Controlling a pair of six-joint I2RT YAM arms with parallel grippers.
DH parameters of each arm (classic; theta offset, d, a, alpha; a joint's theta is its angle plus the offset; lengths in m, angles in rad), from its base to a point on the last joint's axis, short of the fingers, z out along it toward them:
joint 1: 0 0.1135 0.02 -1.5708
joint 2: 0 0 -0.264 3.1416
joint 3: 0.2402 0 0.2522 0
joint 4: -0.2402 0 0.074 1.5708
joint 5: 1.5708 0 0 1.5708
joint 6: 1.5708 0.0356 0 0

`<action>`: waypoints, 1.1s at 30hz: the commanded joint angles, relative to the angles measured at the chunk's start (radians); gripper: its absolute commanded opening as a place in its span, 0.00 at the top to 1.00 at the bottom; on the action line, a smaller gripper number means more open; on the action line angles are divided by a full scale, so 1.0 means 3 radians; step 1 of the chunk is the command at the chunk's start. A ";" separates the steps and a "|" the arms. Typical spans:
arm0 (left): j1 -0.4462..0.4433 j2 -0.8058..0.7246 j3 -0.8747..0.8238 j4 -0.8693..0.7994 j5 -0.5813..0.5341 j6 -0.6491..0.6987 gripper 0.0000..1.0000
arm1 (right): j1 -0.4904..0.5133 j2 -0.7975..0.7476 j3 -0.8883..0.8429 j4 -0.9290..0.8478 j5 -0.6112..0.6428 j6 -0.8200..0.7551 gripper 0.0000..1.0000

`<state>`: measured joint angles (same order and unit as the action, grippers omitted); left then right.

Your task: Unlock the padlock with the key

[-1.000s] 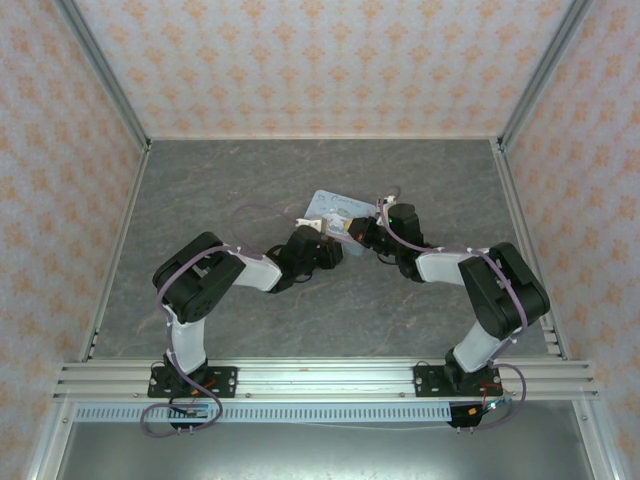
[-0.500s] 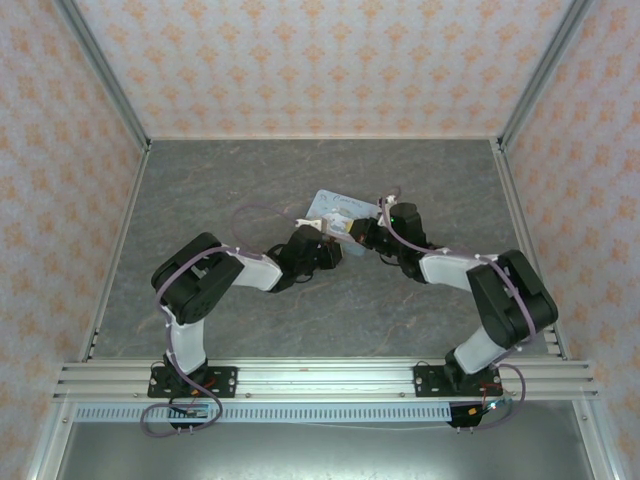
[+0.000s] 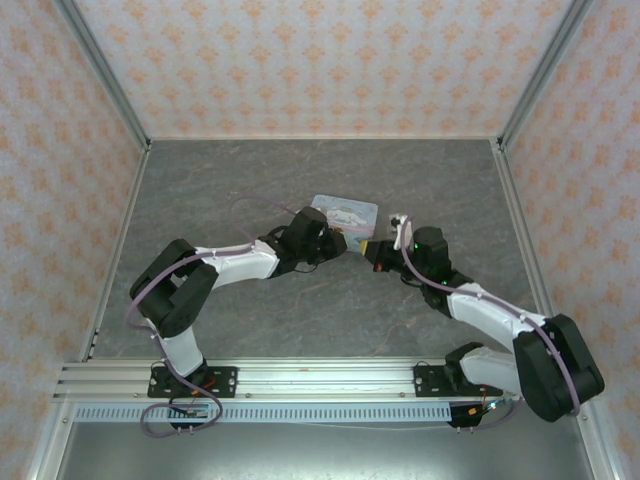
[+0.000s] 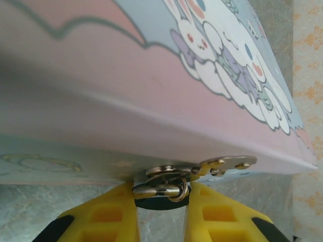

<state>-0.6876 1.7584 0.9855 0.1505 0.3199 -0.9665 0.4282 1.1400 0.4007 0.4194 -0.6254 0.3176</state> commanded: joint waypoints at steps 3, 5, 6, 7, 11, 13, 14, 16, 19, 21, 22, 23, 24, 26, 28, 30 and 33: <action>-0.0031 -0.0123 0.0132 -0.0141 0.0204 -0.0538 0.89 | -0.0010 -0.0318 -0.0336 0.0213 -0.0128 -0.0338 1.00; -0.0028 -0.0144 0.0124 -0.0116 0.0225 -0.0662 0.91 | -0.0004 -0.0353 -0.0433 0.0284 -0.0129 -0.0398 1.00; -0.0027 -0.0156 0.0108 -0.0087 0.0246 -0.0742 0.92 | -0.0006 -0.0352 -0.0467 0.0314 -0.0123 -0.0429 1.00; -0.0029 -0.0164 0.0097 -0.0052 0.0265 -0.0810 0.92 | -0.0006 -0.0345 -0.0491 0.0341 -0.0126 -0.0455 1.00; -0.0029 -0.0205 0.0046 0.0069 0.0328 -0.1009 0.93 | -0.0005 -0.0286 -0.0555 0.0491 -0.0109 -0.0486 1.00; -0.0029 -0.0226 0.0018 0.0138 0.0344 -0.1094 0.93 | -0.0002 -0.0236 -0.0561 0.0573 -0.0105 -0.0474 1.00; -0.0029 -0.0240 0.0006 0.0155 0.0346 -0.1124 0.93 | -0.0001 -0.0199 -0.0563 0.0613 -0.0104 -0.0467 1.00; -0.0030 -0.0261 0.0000 0.0158 0.0353 -0.1157 0.93 | 0.0007 -0.0112 -0.0561 0.0720 -0.0102 -0.0439 1.00; -0.0027 -0.0302 0.0010 0.0148 0.0377 -0.1185 0.93 | 0.0010 0.0036 -0.0555 0.0927 -0.0102 -0.0373 1.00; -0.0029 -0.0329 0.0017 0.0136 0.0391 -0.1190 0.93 | 0.0010 0.0122 -0.0522 0.1021 -0.0093 -0.0337 1.00; -0.0029 -0.0341 0.0014 0.0132 0.0396 -0.1199 0.93 | 0.0012 0.0127 -0.0511 0.1056 -0.0098 -0.0329 1.00; -0.0027 -0.0352 0.0016 0.0142 0.0401 -0.1206 0.93 | 0.0014 0.0225 -0.0494 0.1110 -0.0101 -0.0313 1.00; -0.0029 -0.0359 0.0013 0.0135 0.0406 -0.1207 0.93 | 0.0013 0.0266 -0.0481 0.1170 -0.0107 -0.0300 1.00; -0.0029 -0.0379 0.0014 0.0128 0.0409 -0.1204 0.93 | 0.0013 0.0331 -0.0453 0.1209 -0.0102 -0.0287 1.00; -0.0029 -0.0390 0.0015 0.0117 0.0407 -0.1207 0.93 | 0.0015 0.0391 -0.0423 0.1242 -0.0099 -0.0296 1.00; -0.0029 -0.0390 0.0023 0.0109 0.0413 -0.1212 0.93 | 0.0015 0.0440 -0.0410 0.1275 -0.0091 -0.0289 1.00; -0.0029 -0.0395 0.0013 0.0100 0.0408 -0.1225 0.93 | 0.0014 0.0485 -0.0393 0.1324 -0.0058 -0.0282 1.00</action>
<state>-0.6876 1.6882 0.9886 0.1463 0.4255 -1.3136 0.4294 1.2758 0.2535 0.7361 -0.6502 0.2279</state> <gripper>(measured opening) 0.187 0.041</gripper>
